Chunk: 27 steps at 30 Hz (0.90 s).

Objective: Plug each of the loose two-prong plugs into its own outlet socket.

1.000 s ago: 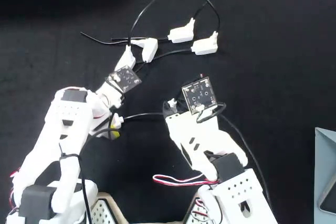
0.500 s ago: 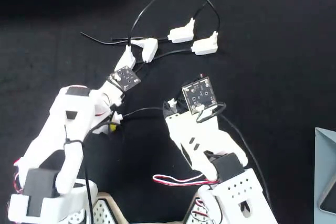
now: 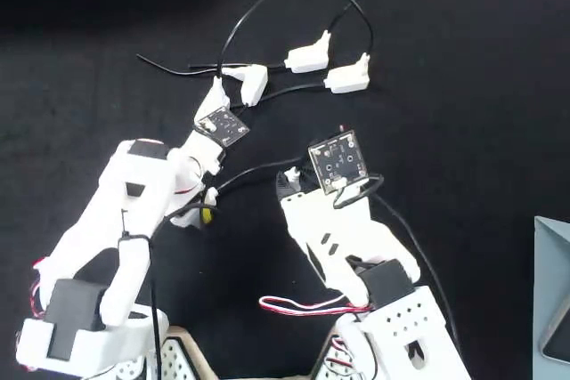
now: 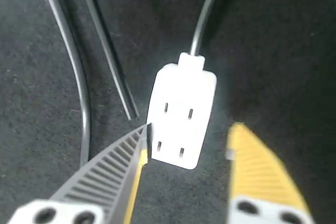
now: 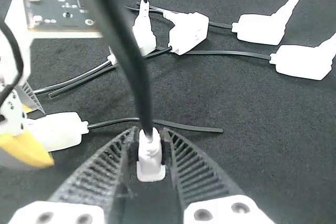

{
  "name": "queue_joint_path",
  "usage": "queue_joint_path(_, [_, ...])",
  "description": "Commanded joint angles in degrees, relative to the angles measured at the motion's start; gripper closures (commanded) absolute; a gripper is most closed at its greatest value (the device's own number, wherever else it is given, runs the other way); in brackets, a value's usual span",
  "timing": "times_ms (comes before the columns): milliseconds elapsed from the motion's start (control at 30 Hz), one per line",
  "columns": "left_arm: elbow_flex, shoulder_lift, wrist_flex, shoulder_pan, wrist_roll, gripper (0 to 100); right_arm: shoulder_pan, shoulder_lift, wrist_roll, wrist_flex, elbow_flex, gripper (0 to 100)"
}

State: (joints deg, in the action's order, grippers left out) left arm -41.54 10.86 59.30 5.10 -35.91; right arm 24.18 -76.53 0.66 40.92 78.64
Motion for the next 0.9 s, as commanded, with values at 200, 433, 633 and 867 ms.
queue_joint_path(200, [6.3, -0.3, 1.5, -3.5, 2.5, 67, -0.9, -0.5, -0.5, 0.3, -1.6, 98.5])
queue_joint_path(433, [5.1, -0.4, 1.5, -3.0, 1.8, 68, -0.9, -0.5, -0.5, 0.3, -1.6, 98.5])
queue_joint_path(633, [2.6, -4.9, -3.0, -3.2, 2.2, 71, -0.9, -0.5, -0.5, 0.3, -1.5, 98.5])
queue_joint_path(867, [3.6, -7.6, -3.5, -0.2, 2.4, 85, -0.9, -0.6, -0.5, 0.3, -1.5, 98.5])
